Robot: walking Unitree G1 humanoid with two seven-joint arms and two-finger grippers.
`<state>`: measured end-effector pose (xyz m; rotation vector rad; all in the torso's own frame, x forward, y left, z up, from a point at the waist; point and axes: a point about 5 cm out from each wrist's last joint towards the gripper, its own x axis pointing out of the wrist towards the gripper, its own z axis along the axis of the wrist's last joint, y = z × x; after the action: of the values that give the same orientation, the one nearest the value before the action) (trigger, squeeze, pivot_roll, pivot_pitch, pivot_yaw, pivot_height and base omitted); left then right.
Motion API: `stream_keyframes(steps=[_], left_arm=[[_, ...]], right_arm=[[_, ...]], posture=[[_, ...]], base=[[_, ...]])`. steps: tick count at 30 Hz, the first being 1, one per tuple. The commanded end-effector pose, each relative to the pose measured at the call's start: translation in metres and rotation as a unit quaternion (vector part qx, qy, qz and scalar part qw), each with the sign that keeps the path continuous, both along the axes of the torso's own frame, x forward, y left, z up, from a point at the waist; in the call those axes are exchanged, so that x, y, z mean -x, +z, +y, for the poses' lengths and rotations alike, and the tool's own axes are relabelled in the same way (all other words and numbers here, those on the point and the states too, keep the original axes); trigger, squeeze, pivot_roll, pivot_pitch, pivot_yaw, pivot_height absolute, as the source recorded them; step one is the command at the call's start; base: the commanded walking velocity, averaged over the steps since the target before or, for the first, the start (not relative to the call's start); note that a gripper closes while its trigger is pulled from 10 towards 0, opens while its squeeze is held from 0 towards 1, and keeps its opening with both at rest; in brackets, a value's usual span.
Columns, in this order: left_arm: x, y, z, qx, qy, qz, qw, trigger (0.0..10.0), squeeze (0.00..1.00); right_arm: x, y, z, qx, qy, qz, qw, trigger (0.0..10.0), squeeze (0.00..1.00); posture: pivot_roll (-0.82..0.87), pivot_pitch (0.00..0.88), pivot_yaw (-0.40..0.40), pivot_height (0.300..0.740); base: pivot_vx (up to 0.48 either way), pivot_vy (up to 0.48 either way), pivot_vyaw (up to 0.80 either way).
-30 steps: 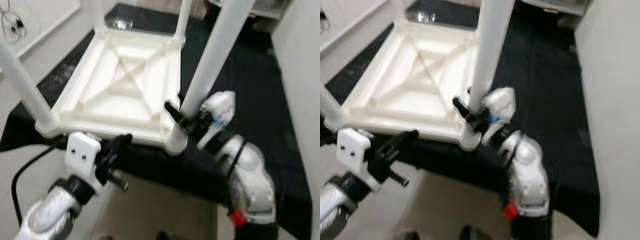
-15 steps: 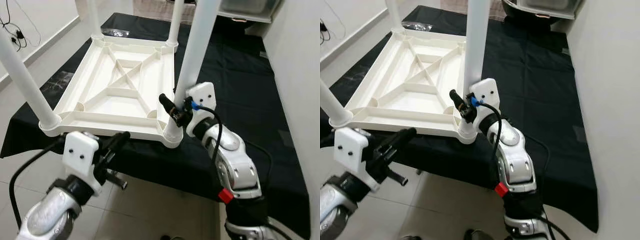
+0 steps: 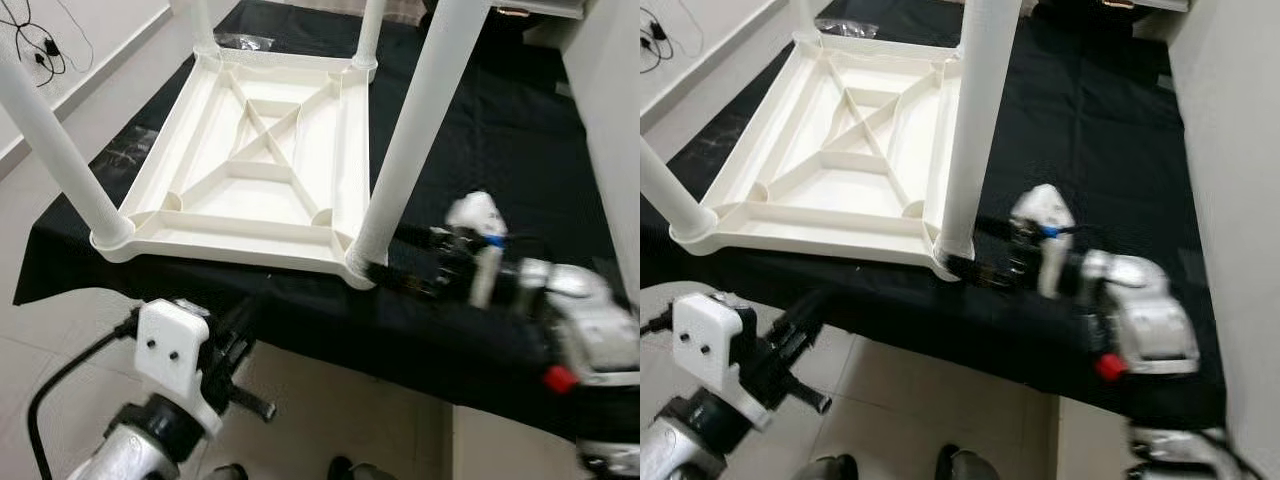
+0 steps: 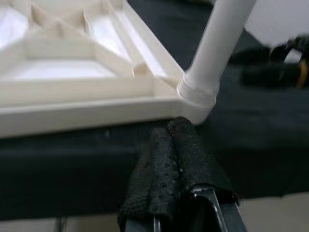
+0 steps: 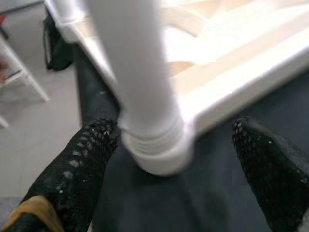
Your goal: Building children table
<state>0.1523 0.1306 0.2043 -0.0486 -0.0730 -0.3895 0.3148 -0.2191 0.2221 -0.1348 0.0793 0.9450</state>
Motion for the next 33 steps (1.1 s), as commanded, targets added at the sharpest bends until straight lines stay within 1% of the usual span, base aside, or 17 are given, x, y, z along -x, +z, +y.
stream_keyframes(steps=[1,5,7,8,9,10,11,13,14,15,17,18,19,23,30,32,33], left_arm=[[0.004,-0.002,-0.002,-0.006,-0.009,0.001,1.0,10.0,0.0],[0.005,-0.003,-0.003,-0.006,-0.009,0.003,1.0,10.0,0.0],[0.007,-0.003,-0.006,-0.001,-0.008,0.003,1.0,10.0,0.0],[0.008,-0.004,-0.007,0.0,-0.009,0.003,1.0,10.0,0.0],[0.009,-0.004,-0.008,-0.001,-0.011,0.003,1.0,10.0,0.0],[0.009,-0.004,-0.008,-0.001,-0.011,0.003,1.0,10.0,0.0],[0.009,-0.005,-0.009,-0.002,-0.013,0.003,1.0,10.0,0.0],[0.01,-0.005,-0.008,-0.006,-0.013,0.002,1.0,10.0,0.0],[0.01,-0.005,-0.007,-0.007,-0.012,0.001,1.0,10.0,0.0],[0.01,-0.005,-0.007,-0.007,-0.012,0.001,1.0,10.0,0.0],[0.01,-0.004,-0.006,-0.008,-0.01,0.0,1.0,10.0,0.0],[0.01,-0.004,-0.006,-0.008,-0.01,0.0,1.0,10.0,0.0],[0.009,-0.003,-0.005,-0.008,-0.007,-0.004,1.0,10.0,0.0],[0.009,-0.003,-0.004,-0.012,-0.005,-0.006,1.0,10.0,0.0],[0.01,-0.003,-0.003,-0.013,-0.003,-0.007,1.0,10.0,0.0],[0.009,-0.003,-0.003,-0.015,0.0,-0.006,1.0,10.0,0.0],[0.009,-0.003,-0.003,-0.015,0.0,-0.006,1.0,10.0,0.0]], right_arm=[[-0.005,0.009,-0.01,-0.019,-0.001,-0.018,1.0,10.0,0.0],[-0.014,0.017,-0.012,-0.005,0.002,-0.044,0.999,10.0,0.0],[-0.029,0.039,-0.009,-0.021,0.0,-0.078,0.997,10.0,0.0],[-0.034,0.047,-0.007,-0.031,0.003,-0.086,0.996,10.0,0.0],[-0.035,0.051,-0.002,-0.036,0.03,-0.084,0.995,10.0,0.0],[-0.035,0.051,-0.002,-0.036,0.03,-0.084,0.995,10.0,0.0],[-0.035,0.053,0.0,-0.037,0.053,-0.08,0.995,10.0,0.0],[-0.028,0.05,0.011,-0.027,0.145,-0.057,0.987,10.0,0.0],[-0.029,0.049,0.013,-0.024,0.156,-0.056,0.986,10.0,0.0],[-0.029,0.049,0.013,-0.024,0.156,-0.056,0.986,10.0,0.0],[-0.032,0.047,0.022,-0.025,0.175,-0.055,0.983,10.0,0.0],[-0.032,0.047,0.022,-0.025,0.175,-0.055,0.983,10.0,0.0],[-0.033,0.038,0.033,-0.02,0.192,-0.053,0.98,10.0,0.0],[-0.041,0.027,0.035,0.003,0.174,-0.053,0.983,10.0,0.0],[-0.043,0.024,0.032,0.005,0.181,-0.04,0.983,10.0,0.0],[-0.036,0.025,0.046,-0.011,0.232,-0.035,0.972,10.0,0.0],[-0.036,0.025,0.046,-0.011,0.232,-0.035,0.972,10.0,0.0]], posture=[[0.13,0.265,-0.097,0.74],[0.14,0.263,-0.09,0.74],[0.14,0.261,-0.099,0.74],[0.14,0.263,-0.102,0.74],[0.15,0.261,-0.103,0.74],[0.15,0.261,-0.103,0.74],[0.15,0.261,-0.103,0.74],[0.15,0.264,-0.091,0.74],[0.15,0.264,-0.091,0.74],[0.15,0.264,-0.091,0.74],[0.15,0.268,-0.089,0.74],[0.15,0.268,-0.089,0.74],[0.16,0.269,-0.087,0.74],[0.17,0.271,-0.085,0.74],[0.17,0.27,-0.084,0.74],[0.16,0.273,-0.088,0.74],[0.16,0.273,-0.088,0.74]], base=[[0.0,0.0,0.0],[0.0,0.0,0.0],[0.0,0.0,0.0],[0.0,0.0,0.0],[0.0,0.0,0.0],[0.0,0.0,0.0],[0.0,0.0,0.0],[0.0,0.0,0.0],[0.0,0.0,0.0],[0.0,0.0,0.0],[0.0,0.0,0.0],[0.0,0.0,0.0],[0.0,0.0,0.0],[0.0,0.0,0.0],[0.0,0.0,0.0],[0.0,0.0,0.0],[0.0,0.0,0.0]])
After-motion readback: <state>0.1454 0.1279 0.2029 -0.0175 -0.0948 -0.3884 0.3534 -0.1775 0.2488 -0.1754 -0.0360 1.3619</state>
